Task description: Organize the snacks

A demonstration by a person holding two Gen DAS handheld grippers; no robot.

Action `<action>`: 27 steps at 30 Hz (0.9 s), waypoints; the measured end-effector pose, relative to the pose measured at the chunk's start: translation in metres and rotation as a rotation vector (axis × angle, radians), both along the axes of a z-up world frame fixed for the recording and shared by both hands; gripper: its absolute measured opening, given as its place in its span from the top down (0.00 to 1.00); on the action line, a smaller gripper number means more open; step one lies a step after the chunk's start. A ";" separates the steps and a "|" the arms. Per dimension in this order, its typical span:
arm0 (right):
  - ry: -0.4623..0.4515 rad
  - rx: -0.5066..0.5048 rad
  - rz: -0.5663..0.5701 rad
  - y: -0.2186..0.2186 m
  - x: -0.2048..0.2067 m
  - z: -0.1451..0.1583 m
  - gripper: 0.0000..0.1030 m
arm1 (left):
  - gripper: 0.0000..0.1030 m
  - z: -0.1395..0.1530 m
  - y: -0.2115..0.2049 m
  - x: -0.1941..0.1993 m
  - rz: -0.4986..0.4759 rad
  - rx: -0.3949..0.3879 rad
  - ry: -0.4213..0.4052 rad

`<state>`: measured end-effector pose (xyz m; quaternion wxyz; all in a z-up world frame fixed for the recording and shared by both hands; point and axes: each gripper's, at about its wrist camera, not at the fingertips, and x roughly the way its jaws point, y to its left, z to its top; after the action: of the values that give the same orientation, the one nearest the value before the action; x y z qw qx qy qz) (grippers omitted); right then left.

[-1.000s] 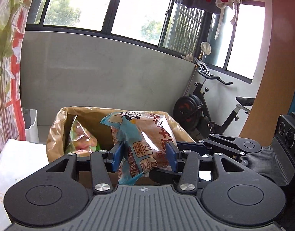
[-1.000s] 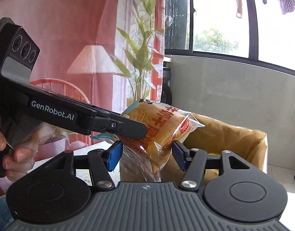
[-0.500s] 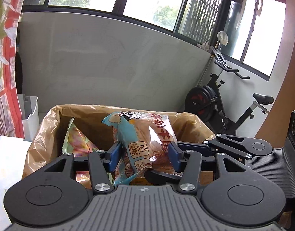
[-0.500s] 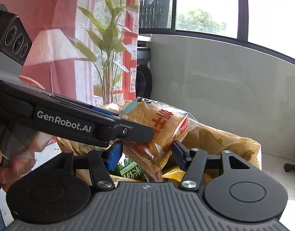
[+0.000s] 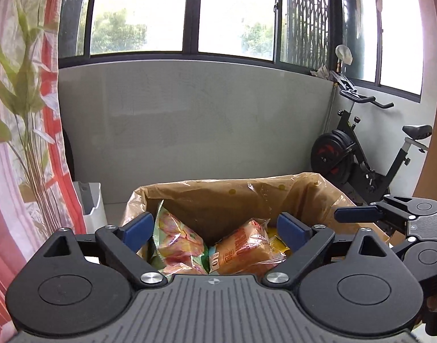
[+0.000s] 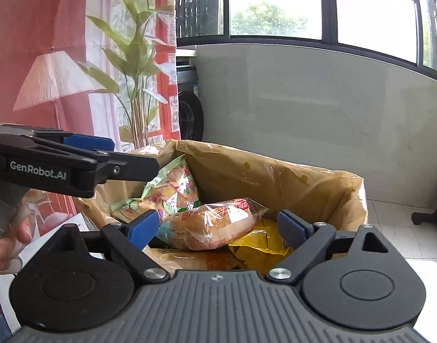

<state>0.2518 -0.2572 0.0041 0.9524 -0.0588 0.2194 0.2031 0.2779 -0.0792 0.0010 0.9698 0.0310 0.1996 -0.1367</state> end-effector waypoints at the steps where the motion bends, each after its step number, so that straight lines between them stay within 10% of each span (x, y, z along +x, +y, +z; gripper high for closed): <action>1: -0.008 0.002 -0.010 -0.001 -0.005 0.001 0.06 | 0.07 0.002 0.000 -0.005 0.001 0.012 -0.011; 27: -0.175 0.123 -0.212 -0.005 -0.175 0.079 0.00 | 0.03 0.079 0.005 -0.192 0.113 0.021 -0.246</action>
<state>0.0764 -0.2625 0.0833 0.9859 0.0056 0.1277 0.1083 0.0862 -0.0746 0.0798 0.9927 0.0465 0.0820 -0.0749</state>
